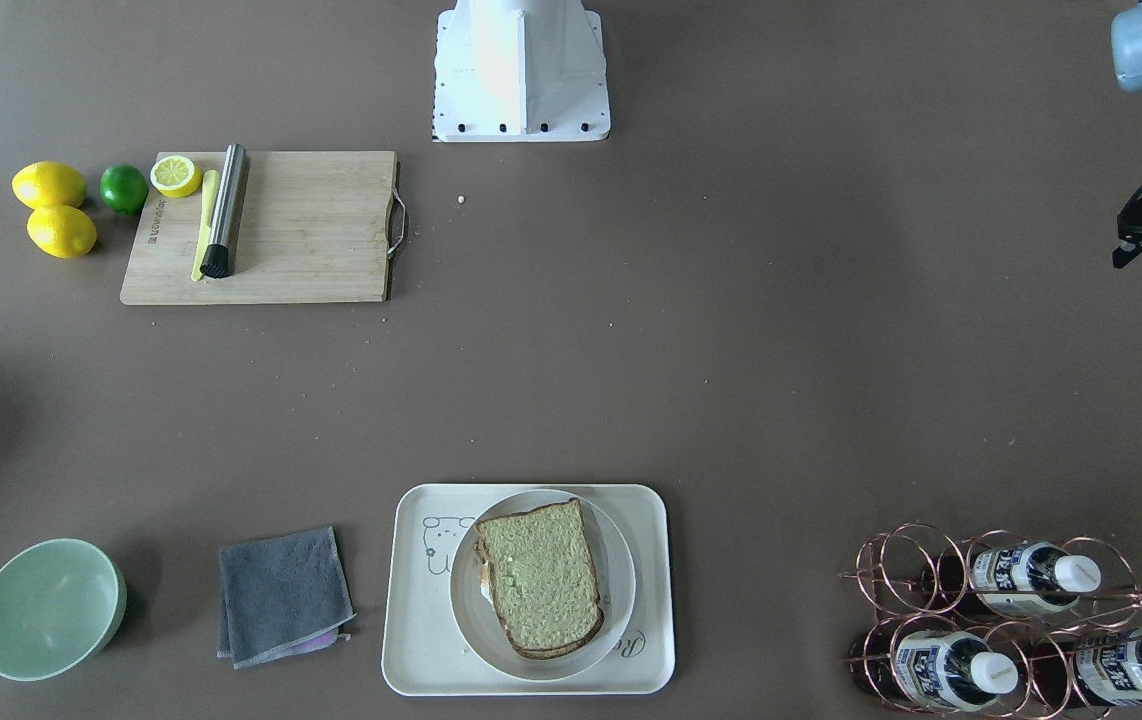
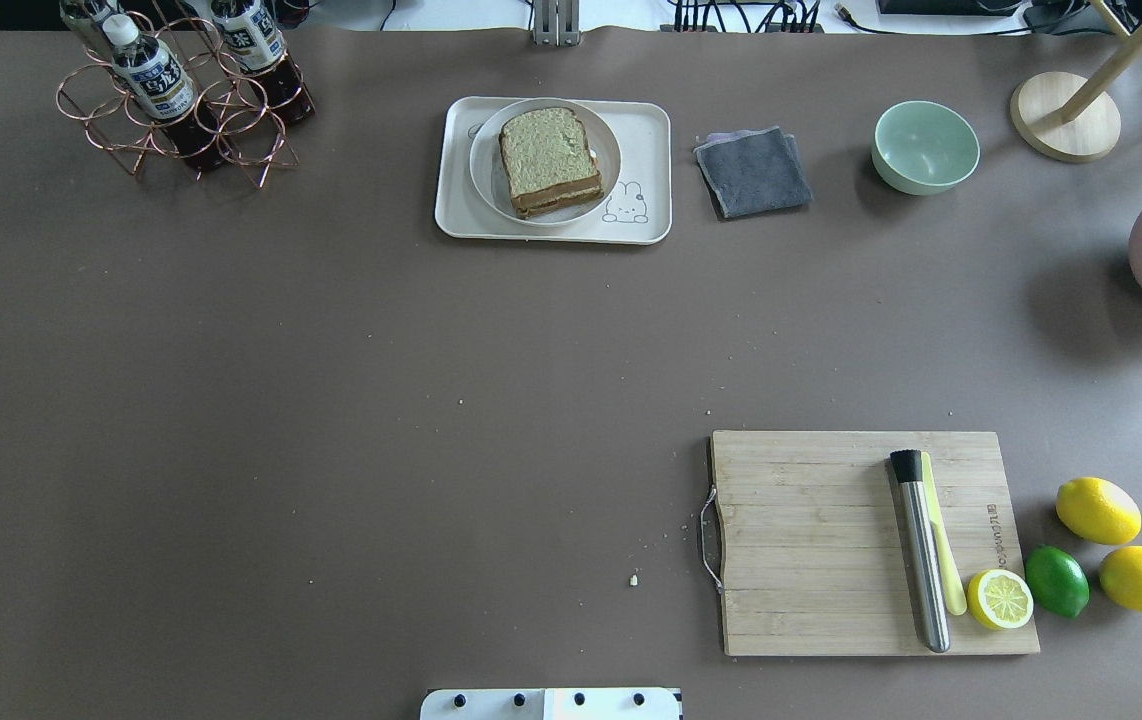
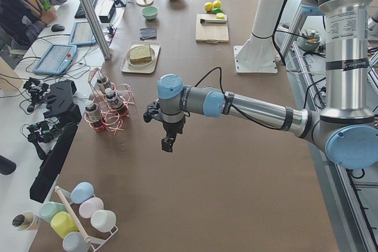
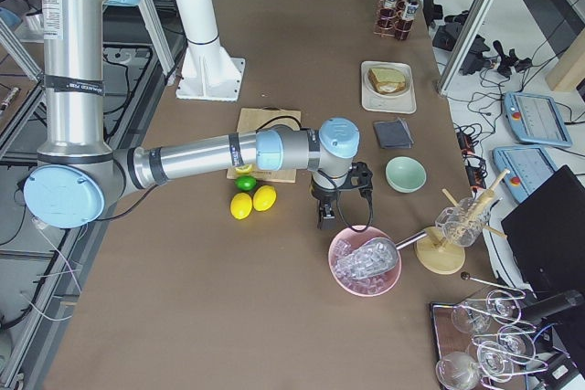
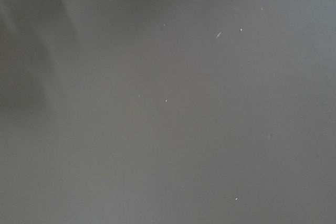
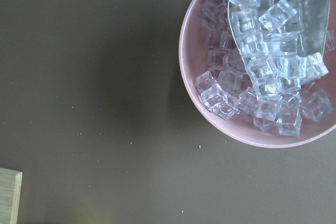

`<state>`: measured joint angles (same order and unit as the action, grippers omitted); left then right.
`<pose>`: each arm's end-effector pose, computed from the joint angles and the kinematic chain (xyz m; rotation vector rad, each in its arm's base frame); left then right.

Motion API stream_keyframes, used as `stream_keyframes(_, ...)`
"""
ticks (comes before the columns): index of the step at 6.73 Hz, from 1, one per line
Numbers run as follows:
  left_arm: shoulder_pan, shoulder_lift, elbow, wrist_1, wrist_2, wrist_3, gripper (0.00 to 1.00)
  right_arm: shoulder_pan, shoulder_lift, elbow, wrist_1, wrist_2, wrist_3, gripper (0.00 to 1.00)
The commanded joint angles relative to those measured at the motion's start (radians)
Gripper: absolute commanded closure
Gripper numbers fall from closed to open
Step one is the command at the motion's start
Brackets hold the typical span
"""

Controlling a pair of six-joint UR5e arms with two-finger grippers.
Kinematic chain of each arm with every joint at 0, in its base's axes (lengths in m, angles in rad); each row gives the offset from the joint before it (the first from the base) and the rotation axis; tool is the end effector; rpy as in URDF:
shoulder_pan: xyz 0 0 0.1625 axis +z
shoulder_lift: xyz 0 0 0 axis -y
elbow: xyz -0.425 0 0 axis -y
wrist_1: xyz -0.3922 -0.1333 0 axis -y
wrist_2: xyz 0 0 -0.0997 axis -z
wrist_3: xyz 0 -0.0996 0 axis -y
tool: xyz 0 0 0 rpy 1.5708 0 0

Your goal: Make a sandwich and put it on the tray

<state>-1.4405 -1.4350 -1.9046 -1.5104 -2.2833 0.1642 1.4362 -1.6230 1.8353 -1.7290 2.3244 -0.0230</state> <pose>-0.0109 -0.4413 0.5674 0.1445 0.7124 0.3305 0.0022 -0.4692 0.5714 0.0094 -0.7561 -0.1704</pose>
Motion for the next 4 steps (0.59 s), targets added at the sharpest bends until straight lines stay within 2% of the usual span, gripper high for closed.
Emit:
stream_keyframes(1,-0.072,0.065,0.007,0.001,-0.056,0.012,0.03,0.001,-0.009,0.001,0.002,-0.013,0.0,0.0)
stream_keyframes(4,-0.086,0.096,-0.013,0.001,-0.058,0.014,0.03,0.001,-0.008,0.002,0.005,-0.013,-0.006,0.0)
